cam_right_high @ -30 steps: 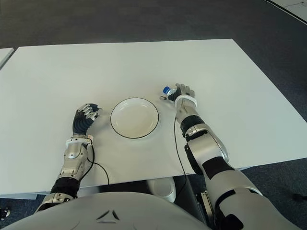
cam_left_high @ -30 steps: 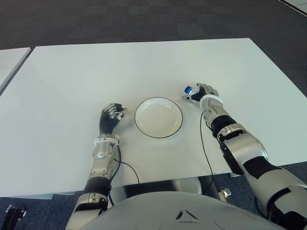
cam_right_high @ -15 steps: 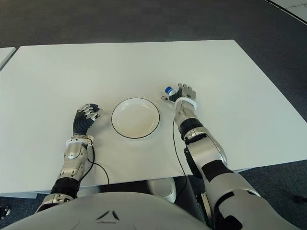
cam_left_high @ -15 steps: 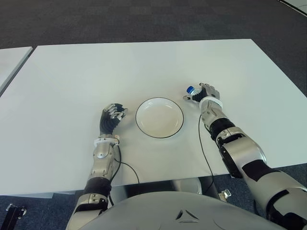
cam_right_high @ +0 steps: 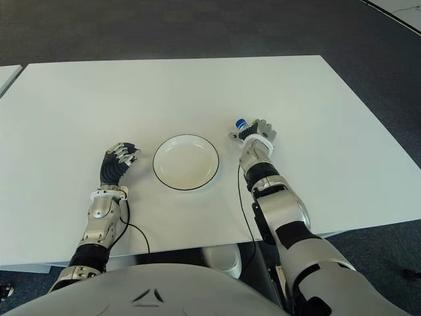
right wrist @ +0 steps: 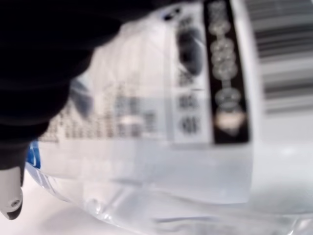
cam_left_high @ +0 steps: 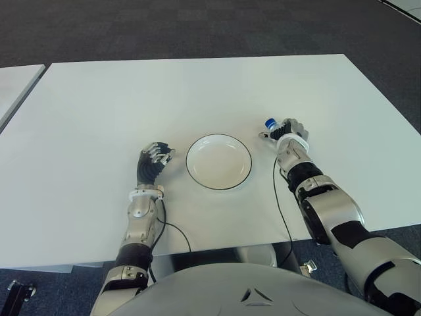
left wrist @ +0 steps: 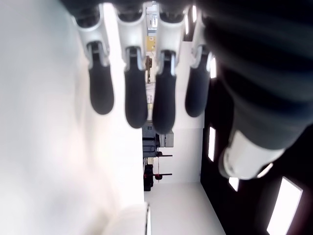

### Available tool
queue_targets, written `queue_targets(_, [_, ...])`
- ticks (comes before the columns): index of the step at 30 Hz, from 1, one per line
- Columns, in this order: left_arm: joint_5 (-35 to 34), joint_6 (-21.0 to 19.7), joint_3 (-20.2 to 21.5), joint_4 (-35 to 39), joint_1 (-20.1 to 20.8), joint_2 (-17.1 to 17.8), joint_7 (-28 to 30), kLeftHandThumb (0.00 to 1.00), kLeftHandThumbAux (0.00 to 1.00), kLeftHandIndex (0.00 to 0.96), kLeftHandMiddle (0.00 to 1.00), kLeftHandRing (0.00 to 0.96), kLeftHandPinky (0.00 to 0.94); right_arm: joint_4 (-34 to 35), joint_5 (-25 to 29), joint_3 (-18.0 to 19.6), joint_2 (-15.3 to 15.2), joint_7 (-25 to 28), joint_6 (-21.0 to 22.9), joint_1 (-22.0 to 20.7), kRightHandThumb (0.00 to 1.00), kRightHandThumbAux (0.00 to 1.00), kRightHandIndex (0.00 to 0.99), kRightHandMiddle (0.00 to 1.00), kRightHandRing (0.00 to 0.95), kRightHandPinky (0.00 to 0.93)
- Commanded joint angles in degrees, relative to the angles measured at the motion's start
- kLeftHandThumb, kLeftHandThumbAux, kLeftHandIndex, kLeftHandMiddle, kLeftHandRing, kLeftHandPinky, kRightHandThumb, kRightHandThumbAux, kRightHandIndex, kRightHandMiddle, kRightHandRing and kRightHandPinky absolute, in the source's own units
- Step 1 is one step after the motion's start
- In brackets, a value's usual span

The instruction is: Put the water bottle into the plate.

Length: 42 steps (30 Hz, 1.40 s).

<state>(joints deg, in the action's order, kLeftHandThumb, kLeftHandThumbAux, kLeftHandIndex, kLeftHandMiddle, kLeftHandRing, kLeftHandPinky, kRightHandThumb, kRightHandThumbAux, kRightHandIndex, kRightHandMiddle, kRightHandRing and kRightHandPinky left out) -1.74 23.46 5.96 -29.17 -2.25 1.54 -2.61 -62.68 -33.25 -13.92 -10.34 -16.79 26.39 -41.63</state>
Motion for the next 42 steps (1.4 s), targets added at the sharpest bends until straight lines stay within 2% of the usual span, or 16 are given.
queue_targets(1, [-0.63, -3.68, 0.23, -1.87, -2.35, -0.22, 0.71, 0.707, 0.717, 0.432, 0.495, 0.467, 0.455, -6.9, 3.85, 1.53, 1.28, 0.79, -1.04, 7.58, 0.658, 0.698, 0.411, 0.191, 0.135, 0.211])
queue_targets(7, [-0.48, -3.51, 0.25, -1.87, -2.39, -0.17, 0.71, 0.707, 0.717, 0.432, 0.496, 0.467, 0.458, -7.24, 4.99, 3.34, 1.46, -3.65, -4.31, 8.02, 0.693, 0.717, 0.429, 0.249, 0.197, 0.266])
queue_targets(9, [-0.49, -3.45, 0.3, -1.92, -2.38, -0.2, 0.61, 0.706, 0.717, 0.432, 0.502, 0.471, 0.462, -7.09, 5.55, 4.14, 1.7, -5.75, -5.72, 8.29, 0.695, 0.72, 0.43, 0.285, 0.263, 0.362])
queue_targets(10, [-0.49, -3.44, 0.34, -1.94, -2.38, -0.21, 0.57, 0.706, 0.717, 0.432, 0.505, 0.474, 0.464, -7.07, 5.79, 4.44, 1.85, -6.57, -6.22, 8.35, 0.695, 0.722, 0.431, 0.333, 0.332, 0.435])
queue_targets(11, [-0.55, -3.43, 0.41, -1.99, -2.37, -0.29, 0.47, 0.706, 0.717, 0.432, 0.506, 0.475, 0.466, -6.55, 6.22, 5.01, 2.22, -8.16, -6.89, 8.55, 0.695, 0.722, 0.431, 0.35, 0.357, 0.462])
queue_targets(12, [-0.6, -3.43, 0.47, -2.03, -2.37, -0.35, 0.4, 0.706, 0.717, 0.432, 0.51, 0.479, 0.467, -6.22, 6.52, 5.41, 2.49, -9.3, -7.4, 8.68, 0.695, 0.724, 0.432, 0.457, 0.477, 0.564])
queue_targets(14, [-0.65, -3.51, 0.56, -2.07, -2.32, -0.43, 0.28, 0.705, 0.717, 0.432, 0.512, 0.481, 0.467, -6.01, 6.94, 6.07, 2.7, -10.89, -8.66, 8.95, 0.695, 0.725, 0.433, 0.569, 0.595, 0.669])
queue_targets(16, [-0.62, -3.61, 0.61, -2.14, -2.25, -0.44, 0.21, 0.706, 0.716, 0.432, 0.512, 0.482, 0.467, -6.1, 7.27, 6.47, 2.67, -11.64, -9.9, 9.15, 0.695, 0.726, 0.434, 0.664, 0.686, 0.75])
queue_targets(18, [-0.56, -3.83, 0.64, -2.13, -2.2, -0.46, 0.1, 0.706, 0.716, 0.432, 0.512, 0.482, 0.467, -5.96, 7.58, 6.79, 2.71, -12.4, -11.04, 9.4, 0.695, 0.727, 0.435, 0.717, 0.729, 0.784])
queue_targets(24, [-0.36, -4.38, 0.69, -2.21, -1.94, -0.38, -0.11, 0.706, 0.716, 0.432, 0.506, 0.475, 0.461, -5.52, 8.04, 7.62, 2.8, -14.37, -14.21, 10.05, 0.695, 0.728, 0.437, 0.8, 0.794, 0.819])
queue_targets(36, [-0.15, -4.67, 0.7, -2.09, -1.8, -0.35, -0.08, 0.707, 0.717, 0.432, 0.499, 0.466, 0.452, -4.37, 7.75, 8.04, 2.94, -18.7, -19.05, 11.07, 0.696, 0.728, 0.438, 0.826, 0.823, 0.834])
queue_targets(42, [-0.43, -5.11, 0.76, -1.97, -1.7, -0.49, 0.02, 0.707, 0.717, 0.432, 0.492, 0.458, 0.444, -1.45, 7.24, 7.97, 2.59, -22.36, -24.37, 12.13, 0.698, 0.727, 0.438, 0.832, 0.835, 0.845])
